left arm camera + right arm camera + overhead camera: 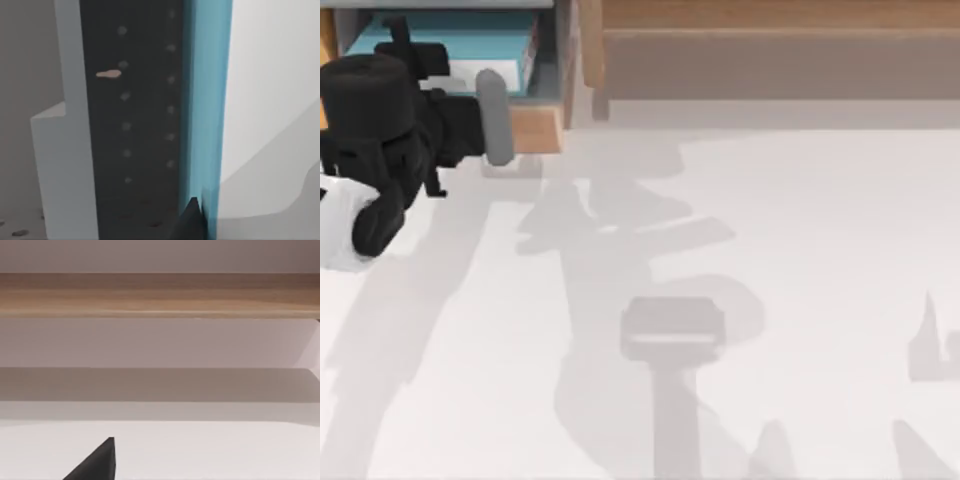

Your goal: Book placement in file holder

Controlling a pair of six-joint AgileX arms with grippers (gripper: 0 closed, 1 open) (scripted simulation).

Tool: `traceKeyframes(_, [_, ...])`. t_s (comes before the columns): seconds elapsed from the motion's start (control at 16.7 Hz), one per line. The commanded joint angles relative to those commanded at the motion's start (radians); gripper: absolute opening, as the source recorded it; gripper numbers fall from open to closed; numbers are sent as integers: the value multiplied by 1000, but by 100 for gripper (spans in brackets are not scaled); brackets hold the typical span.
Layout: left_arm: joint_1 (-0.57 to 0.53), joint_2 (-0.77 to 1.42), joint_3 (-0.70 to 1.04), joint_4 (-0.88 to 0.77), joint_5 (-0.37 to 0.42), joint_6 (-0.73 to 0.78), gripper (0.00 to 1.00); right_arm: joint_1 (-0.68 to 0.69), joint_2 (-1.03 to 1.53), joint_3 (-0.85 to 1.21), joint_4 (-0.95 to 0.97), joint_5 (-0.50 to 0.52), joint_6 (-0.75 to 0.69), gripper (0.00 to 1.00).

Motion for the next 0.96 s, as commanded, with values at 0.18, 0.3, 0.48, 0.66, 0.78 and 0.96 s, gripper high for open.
traceKeyframes(0.18, [0,0,0,0,0,0,45,0,0,0,0,0,0,100])
traceKeyframes(0.3, [0,0,0,0,0,0,60,0,0,0,0,0,0,100])
traceKeyframes(0.48, [0,0,0,0,0,0,83,0,0,0,0,0,0,100])
traceKeyframes(0.66, [0,0,0,0,0,0,100,0,0,0,0,0,0,100])
traceKeyframes(0.78, [0,0,0,0,0,0,100,0,0,0,0,0,0,100])
traceKeyframes(0.96, [0,0,0,0,0,0,100,0,0,0,0,0,0,100])
